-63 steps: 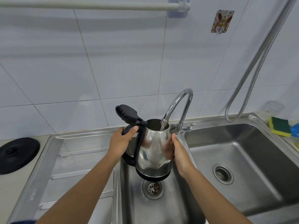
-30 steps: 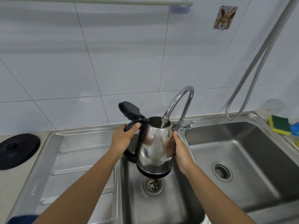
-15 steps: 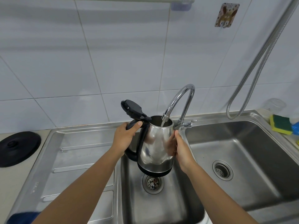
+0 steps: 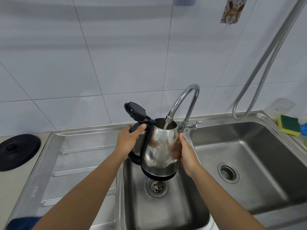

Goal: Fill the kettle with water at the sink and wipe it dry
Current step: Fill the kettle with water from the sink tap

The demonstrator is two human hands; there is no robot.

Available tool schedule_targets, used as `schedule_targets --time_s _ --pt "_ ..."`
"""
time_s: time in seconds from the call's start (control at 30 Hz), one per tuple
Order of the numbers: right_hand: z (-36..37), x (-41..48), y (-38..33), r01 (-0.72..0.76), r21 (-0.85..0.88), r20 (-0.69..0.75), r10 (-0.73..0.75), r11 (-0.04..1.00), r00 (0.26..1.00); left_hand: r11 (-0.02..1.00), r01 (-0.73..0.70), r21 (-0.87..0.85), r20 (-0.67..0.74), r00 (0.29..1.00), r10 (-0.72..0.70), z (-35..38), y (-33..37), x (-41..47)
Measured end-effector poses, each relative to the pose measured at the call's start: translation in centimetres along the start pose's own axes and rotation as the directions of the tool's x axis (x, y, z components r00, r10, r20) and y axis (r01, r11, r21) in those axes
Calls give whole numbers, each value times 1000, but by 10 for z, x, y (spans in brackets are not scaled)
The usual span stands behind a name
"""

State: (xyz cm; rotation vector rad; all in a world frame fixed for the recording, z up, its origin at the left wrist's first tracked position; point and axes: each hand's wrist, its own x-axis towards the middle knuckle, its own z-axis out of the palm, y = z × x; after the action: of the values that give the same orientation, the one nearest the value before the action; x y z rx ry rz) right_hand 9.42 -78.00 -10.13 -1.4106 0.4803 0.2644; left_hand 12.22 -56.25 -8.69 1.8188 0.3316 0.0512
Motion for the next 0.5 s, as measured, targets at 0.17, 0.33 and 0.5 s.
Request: schedule_targets --time_s 0.17,0.33,0.5 --pt "2 -3 0 17 -37 2 -17 999 1000 1000 -5 -6 -12 1000 5 -2 -5 -2" --pt "1 -3 10 53 -75 2 -53 996 999 999 -33 15 -45 998 34 -6 -7 -4" --pt "0 -6 13 60 -52 7 -59 997 998 999 -50 17 -55 997 51 -10 -9 -7"
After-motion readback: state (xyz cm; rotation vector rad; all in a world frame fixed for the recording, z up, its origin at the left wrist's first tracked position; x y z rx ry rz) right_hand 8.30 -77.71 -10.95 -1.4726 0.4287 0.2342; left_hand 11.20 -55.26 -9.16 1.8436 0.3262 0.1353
